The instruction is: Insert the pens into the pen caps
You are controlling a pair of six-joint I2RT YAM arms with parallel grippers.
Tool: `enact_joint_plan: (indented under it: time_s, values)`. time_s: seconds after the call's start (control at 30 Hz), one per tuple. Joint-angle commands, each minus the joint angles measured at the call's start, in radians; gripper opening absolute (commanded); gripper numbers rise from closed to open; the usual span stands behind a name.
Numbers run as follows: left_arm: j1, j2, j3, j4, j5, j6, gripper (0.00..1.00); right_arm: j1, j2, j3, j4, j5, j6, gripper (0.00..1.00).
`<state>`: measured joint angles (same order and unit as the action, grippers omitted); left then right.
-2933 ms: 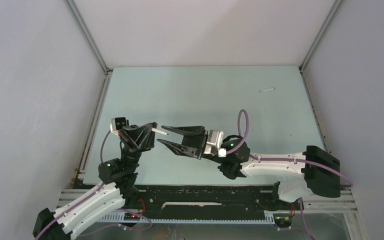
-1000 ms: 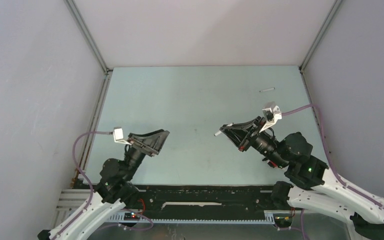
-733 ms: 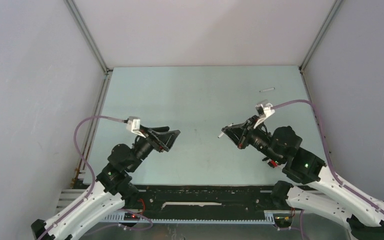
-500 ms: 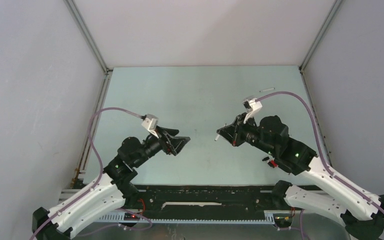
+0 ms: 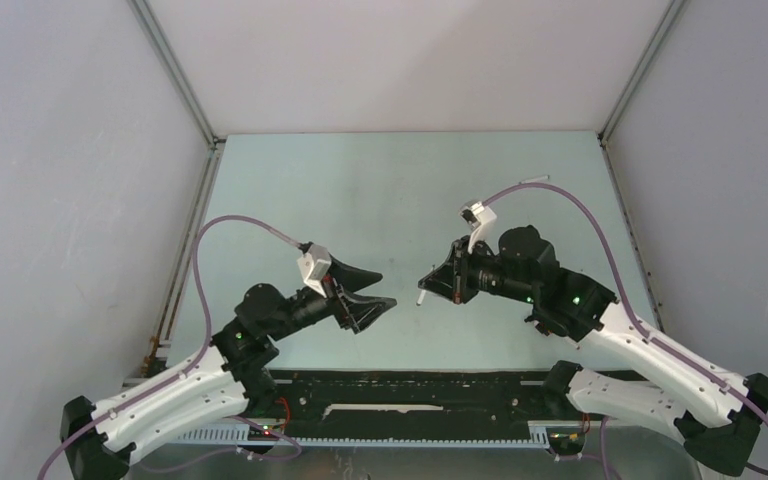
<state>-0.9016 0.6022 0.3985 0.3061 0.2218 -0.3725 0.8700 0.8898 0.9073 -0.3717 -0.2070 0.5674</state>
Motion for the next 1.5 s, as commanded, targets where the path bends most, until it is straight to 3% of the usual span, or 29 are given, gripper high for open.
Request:
enact_joint_plan:
  time_s: [0.0, 0.17, 0.3, 0.63, 1.13, 1.33, 1.47]
  values:
    - [-0.019, -0.060, -0.023, 0.076, 0.062, 0.029, 0.69, 0.038, 0.040, 0.053, 0.042, -0.043, 0.030, 0.00]
    - [-0.024, -0.109, -0.053, 0.066, 0.060, 0.039, 0.66, 0.090, 0.081, 0.109, 0.033, 0.000, 0.033, 0.00]
    - [-0.031, -0.083, -0.049, 0.069, 0.097, 0.023, 0.58, 0.136, 0.112, 0.150, 0.019, 0.050, 0.036, 0.00]
    - [-0.056, -0.027, -0.039, 0.076, 0.132, 0.022, 0.53, 0.191, 0.147, 0.200, 0.009, 0.106, 0.039, 0.00]
    - [-0.077, 0.049, -0.012, 0.080, 0.121, 0.001, 0.26, 0.210, 0.178, 0.211, 0.019, 0.103, 0.029, 0.00]
    - [-0.079, 0.039, -0.012, 0.077, 0.110, -0.008, 0.29, 0.218, 0.187, 0.209, 0.017, 0.107, 0.023, 0.00]
    - [-0.080, 0.045, -0.012, 0.066, 0.092, -0.003, 0.08, 0.219, 0.190, 0.210, 0.023, 0.105, 0.022, 0.00]
